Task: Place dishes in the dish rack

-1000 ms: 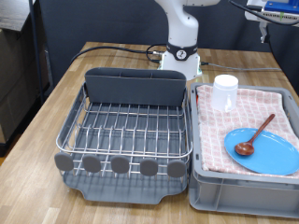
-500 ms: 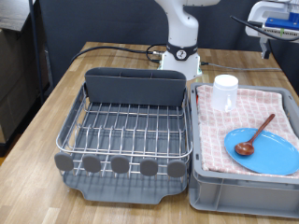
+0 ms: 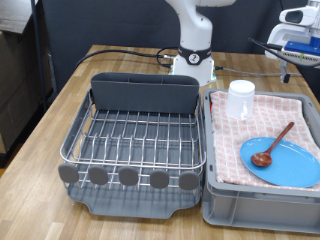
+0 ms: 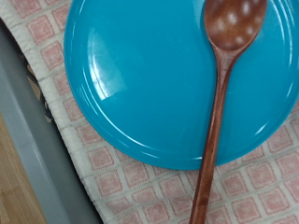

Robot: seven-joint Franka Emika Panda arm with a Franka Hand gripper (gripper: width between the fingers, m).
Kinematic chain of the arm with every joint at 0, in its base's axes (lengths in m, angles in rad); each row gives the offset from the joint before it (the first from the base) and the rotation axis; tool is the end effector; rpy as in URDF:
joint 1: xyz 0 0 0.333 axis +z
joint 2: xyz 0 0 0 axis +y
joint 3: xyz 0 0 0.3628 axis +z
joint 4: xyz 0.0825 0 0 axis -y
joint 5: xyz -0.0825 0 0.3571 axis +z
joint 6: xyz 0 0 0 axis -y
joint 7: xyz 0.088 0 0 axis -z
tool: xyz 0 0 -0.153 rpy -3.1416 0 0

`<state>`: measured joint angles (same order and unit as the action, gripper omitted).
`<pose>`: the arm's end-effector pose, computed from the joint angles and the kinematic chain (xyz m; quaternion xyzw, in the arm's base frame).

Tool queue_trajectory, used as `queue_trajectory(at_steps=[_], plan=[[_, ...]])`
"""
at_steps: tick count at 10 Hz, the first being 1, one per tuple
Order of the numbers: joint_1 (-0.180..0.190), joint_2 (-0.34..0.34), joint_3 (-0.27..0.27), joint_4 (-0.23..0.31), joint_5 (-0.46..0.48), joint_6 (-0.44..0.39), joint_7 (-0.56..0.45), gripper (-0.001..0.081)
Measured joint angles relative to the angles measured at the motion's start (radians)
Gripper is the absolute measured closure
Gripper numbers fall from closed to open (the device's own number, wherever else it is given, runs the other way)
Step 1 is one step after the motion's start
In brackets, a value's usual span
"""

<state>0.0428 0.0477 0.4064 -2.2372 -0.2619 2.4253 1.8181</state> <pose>0.4842 0.2223 0.3835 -0.8244 0.5551 -0.1061 0.0302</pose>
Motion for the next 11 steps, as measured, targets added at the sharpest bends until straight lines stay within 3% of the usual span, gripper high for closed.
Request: queue_trajectory(at_steps=[4, 11], plan=[[0.000, 0.089, -0.006, -0.004, -0.125, 0.074, 0.115, 0.0003], [0.011, 0.205, -0.021, -0.004, -0.264, 0.113, 0.270, 0.0003]])
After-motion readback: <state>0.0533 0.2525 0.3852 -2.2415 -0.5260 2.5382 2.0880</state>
